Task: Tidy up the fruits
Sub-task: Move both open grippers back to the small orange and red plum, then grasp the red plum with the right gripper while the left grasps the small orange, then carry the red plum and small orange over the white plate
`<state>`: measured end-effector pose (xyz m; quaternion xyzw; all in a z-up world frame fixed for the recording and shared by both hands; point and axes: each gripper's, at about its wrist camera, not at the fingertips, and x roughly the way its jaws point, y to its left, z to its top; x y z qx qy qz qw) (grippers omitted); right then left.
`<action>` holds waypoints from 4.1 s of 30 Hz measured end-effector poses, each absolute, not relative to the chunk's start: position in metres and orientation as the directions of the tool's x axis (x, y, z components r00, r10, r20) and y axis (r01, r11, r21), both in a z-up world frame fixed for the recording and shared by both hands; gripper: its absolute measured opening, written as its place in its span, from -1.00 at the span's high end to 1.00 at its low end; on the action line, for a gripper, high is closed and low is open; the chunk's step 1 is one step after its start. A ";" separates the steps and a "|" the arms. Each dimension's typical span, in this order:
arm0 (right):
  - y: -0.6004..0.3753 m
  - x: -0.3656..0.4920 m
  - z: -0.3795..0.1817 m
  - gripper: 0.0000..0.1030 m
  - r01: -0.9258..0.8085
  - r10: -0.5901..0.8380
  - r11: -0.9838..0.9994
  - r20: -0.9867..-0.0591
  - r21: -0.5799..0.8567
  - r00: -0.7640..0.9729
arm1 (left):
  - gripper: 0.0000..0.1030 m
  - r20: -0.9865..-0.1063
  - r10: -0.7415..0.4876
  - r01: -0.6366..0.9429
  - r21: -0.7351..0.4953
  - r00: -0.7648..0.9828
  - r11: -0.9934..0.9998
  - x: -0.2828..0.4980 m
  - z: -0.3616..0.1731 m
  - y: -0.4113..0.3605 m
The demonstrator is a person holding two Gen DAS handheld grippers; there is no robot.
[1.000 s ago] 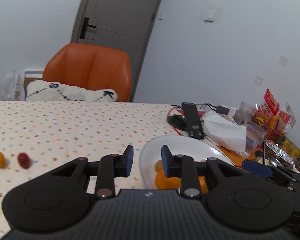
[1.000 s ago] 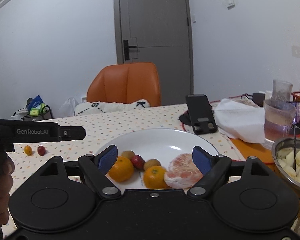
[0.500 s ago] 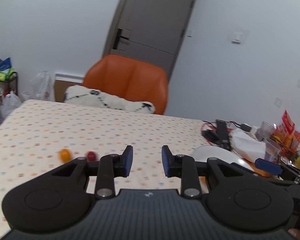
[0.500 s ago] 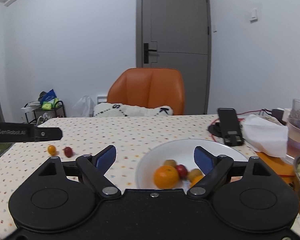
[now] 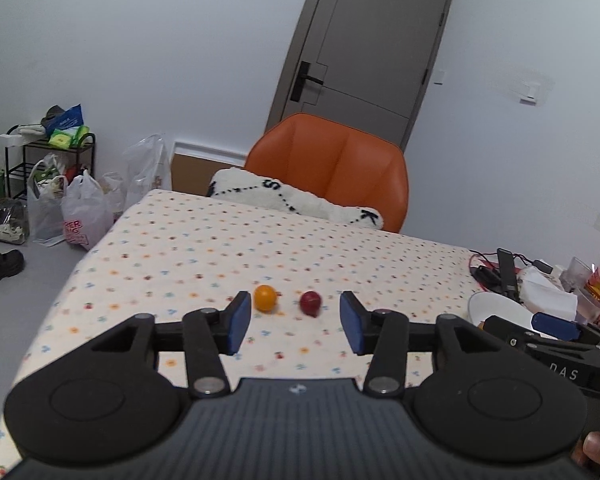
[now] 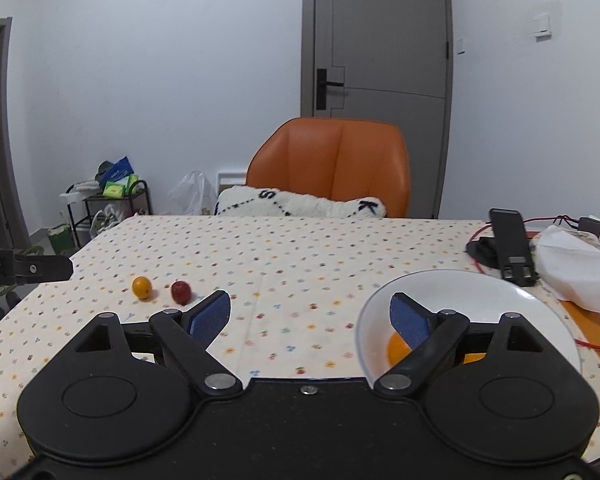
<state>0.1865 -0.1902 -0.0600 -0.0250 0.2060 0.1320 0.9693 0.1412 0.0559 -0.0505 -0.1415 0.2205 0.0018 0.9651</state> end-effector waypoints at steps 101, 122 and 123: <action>-0.231 0.235 -0.048 0.59 -0.349 0.366 0.928 -0.488 0.130 0.792 | 0.59 -0.521 -0.201 0.120 -0.185 0.830 0.975 0.231 -0.052 -0.047; -0.313 0.201 -0.057 0.59 -0.211 0.259 0.966 -0.497 0.151 0.828 | 0.59 -0.507 -0.331 0.275 -0.184 0.796 0.944 0.217 -0.049 -0.133; -0.315 0.200 -0.058 0.59 -0.209 0.257 0.966 -0.498 0.152 0.828 | 0.59 -0.508 -0.335 0.280 -0.183 0.793 0.942 0.217 -0.050 -0.136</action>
